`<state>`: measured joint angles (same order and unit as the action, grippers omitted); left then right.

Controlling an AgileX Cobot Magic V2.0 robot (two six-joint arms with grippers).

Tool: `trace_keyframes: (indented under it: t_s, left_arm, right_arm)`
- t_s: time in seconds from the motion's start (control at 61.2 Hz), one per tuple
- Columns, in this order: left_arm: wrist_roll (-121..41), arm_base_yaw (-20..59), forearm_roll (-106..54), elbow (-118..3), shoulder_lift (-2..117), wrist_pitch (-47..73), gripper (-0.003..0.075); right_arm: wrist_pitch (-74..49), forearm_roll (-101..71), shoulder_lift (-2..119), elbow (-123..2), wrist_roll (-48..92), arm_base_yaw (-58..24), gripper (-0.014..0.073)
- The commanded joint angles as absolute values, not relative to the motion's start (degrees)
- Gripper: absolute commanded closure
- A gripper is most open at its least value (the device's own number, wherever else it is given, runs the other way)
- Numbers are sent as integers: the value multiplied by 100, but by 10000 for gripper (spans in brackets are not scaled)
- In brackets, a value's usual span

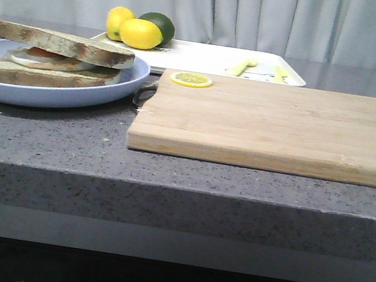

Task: Place bread and move sandwich to tray
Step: 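Lower the bread onto the egg slice and open the right gripper, then move the left gripper to the blue plate rim and grasp it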

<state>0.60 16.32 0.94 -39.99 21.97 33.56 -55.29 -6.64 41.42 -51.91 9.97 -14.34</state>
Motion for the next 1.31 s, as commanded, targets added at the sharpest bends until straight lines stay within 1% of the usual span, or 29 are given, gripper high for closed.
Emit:
trace_keyframes:
  t_s: [0.0, 0.229, 0.523, 0.654, 0.768, 0.834, 0.915, 1.03, 1.095, 1.291]
  left_arm:
    - [74, 1685, 66, -4182, 2278, 2933, 311]
    - [74, 1685, 66, -4182, 2278, 2933, 311]
    - [88, 1685, 74, -4344, 2444, 3120, 311]
    - [145, 1685, 103, -4914, 3114, 3886, 311]
    - [157, 1685, 379, -5468, 4040, 4819, 311]
    - [170, 1640, 508, -5676, 4549, 5020, 311]
    - [180, 1420, 523, -5864, 5104, 5010, 311]
    - [180, 872, 297, -6059, 5737, 4883, 311]
    - [0, 511, -112, -6156, 6035, 4845, 311]
    - [-1569, -457, -2120, -6592, 7078, 5175, 311]
  right_arm:
    - [-5223, -614, 3796, -5012, 858, -1384, 183]
    - [-5180, -591, 3100, -4351, 858, -1384, 183]
    - [-5224, -590, 3014, -4282, 858, -1384, 183]
    - [-5228, -590, 3014, -4282, 858, -1384, 183]
    - [-5228, -590, 3014, -4282, 858, -1384, 183]
    - [-5228, -590, 3014, -4282, 858, -1384, 183]
    - [-5228, -590, 3014, -4282, 858, -1384, 183]
    - [-5228, -590, 3014, -4282, 858, -1384, 183]
    - [-5228, -590, 3014, -4282, 858, -1384, 183]
    - [-5228, -590, 3014, -4282, 858, -1384, 183]
